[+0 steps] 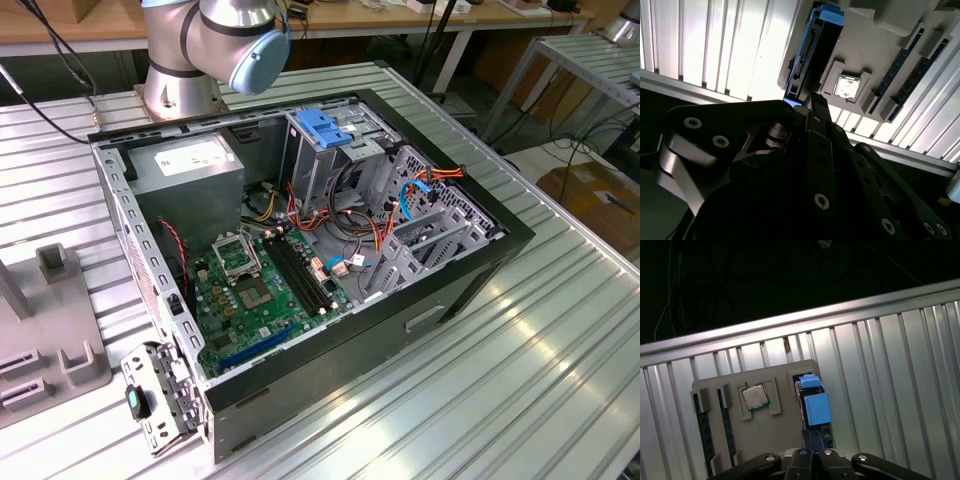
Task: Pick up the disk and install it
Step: 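Pick up the disk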
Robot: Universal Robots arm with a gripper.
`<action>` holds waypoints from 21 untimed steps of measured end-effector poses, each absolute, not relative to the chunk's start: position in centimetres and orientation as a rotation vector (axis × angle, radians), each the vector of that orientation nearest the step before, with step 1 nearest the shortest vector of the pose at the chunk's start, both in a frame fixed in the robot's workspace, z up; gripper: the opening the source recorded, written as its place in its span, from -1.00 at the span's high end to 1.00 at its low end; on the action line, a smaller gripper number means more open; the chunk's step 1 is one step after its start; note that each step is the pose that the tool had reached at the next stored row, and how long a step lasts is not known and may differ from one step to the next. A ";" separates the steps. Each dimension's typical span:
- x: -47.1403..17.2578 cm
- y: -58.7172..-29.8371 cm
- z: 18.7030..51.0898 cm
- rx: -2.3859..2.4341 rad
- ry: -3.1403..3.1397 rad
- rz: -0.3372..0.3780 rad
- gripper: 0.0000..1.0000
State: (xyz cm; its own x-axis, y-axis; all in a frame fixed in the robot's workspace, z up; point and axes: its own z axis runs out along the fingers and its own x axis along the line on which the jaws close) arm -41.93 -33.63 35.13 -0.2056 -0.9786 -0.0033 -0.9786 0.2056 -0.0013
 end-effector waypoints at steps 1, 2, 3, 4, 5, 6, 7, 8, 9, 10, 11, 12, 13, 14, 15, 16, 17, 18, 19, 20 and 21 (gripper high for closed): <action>-41.9 -33.6 35.1 -1.984 2.430 0.001 0.79; -41.9 -33.5 35.1 -1.985 2.429 0.001 0.79; -41.9 -33.5 35.1 -1.986 2.429 0.001 0.79; -41.9 -33.5 35.1 -1.986 2.429 0.001 0.79; -41.9 -33.5 35.1 -1.986 2.429 0.001 0.79; -41.9 -33.5 35.1 -1.986 2.429 0.001 0.79; -41.9 -33.5 35.1 -1.986 2.429 0.001 0.79; -41.9 -33.5 35.1 -1.986 2.429 0.001 0.79; -41.9 -33.4 35.1 -1.985 2.429 0.001 0.79; -41.9 -33.4 35.1 -1.986 2.429 0.001 0.79; -41.9 -33.4 35.1 -1.985 2.429 0.001 0.79; -41.9 -33.3 35.1 -1.986 2.429 0.001 0.79; -41.9 -33.3 35.1 -1.986 2.429 0.001 0.79; -41.9 -33.3 35.0 -1.986 2.429 0.001 0.79; -41.9 -33.2 35.0 -1.986 2.429 0.001 0.79; -41.9 -33.2 35.0 -1.986 2.429 0.001 0.79; -41.9 -33.2 34.9 -1.986 2.429 0.001 0.79; -41.9 -33.2 34.9 -1.986 2.429 0.001 0.79; -41.8 -33.2 34.9 -1.987 2.428 0.000 0.79; -41.8 -33.1 34.8 -1.991 2.423 -0.001 0.79; -41.8 -33.1 34.7 -1.996 2.417 -0.003 0.79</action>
